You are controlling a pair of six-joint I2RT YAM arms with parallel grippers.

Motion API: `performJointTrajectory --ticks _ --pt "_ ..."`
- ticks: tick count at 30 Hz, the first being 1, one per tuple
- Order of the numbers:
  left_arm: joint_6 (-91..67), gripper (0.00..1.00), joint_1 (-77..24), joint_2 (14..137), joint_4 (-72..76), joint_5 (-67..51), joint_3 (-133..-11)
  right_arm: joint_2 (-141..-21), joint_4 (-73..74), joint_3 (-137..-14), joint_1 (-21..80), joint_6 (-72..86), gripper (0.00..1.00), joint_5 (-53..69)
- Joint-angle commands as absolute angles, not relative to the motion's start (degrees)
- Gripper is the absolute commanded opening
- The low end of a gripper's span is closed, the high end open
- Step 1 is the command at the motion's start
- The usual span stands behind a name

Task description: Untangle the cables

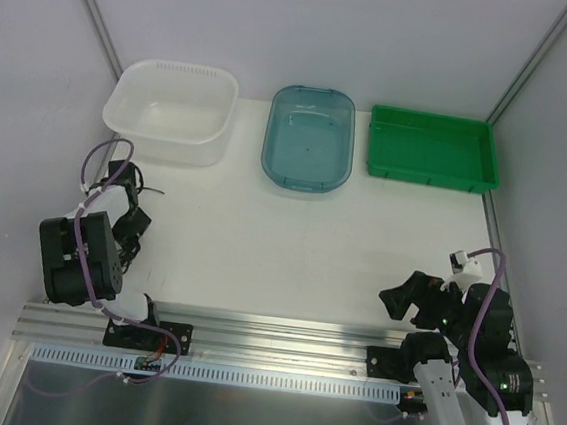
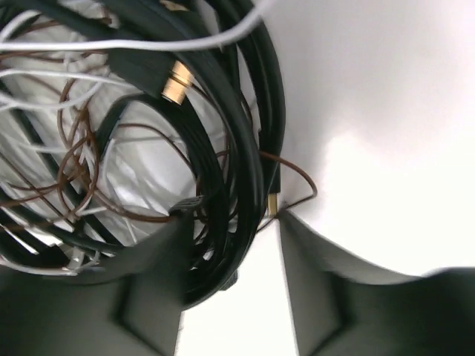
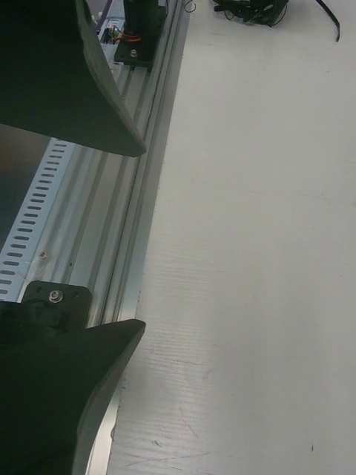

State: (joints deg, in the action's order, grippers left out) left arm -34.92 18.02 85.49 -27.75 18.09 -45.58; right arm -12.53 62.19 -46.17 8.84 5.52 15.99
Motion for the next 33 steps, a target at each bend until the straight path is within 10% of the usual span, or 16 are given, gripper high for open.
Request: performJointTrajectory --ticks 1,9,22,33 --pt "-33.0 0.41 10.0 86.6 -29.1 13.2 -46.2 -12.4 60.2 -47.6 9.1 6.5 0.97 17.4" --pt "-36.2 0.0 -9.3 79.0 -29.3 5.5 -41.7 -12.3 60.6 -48.8 9.1 6.2 0.97 17.4" --pt "-34.3 0.05 -57.4 87.4 -29.4 8.4 -60.4 -15.0 56.6 -46.9 9.1 7.1 0.97 19.8" --pt "-30.6 0.25 -70.7 100.4 -29.6 11.4 -73.1 -15.7 56.7 -44.7 9.1 6.7 0.97 20.3"
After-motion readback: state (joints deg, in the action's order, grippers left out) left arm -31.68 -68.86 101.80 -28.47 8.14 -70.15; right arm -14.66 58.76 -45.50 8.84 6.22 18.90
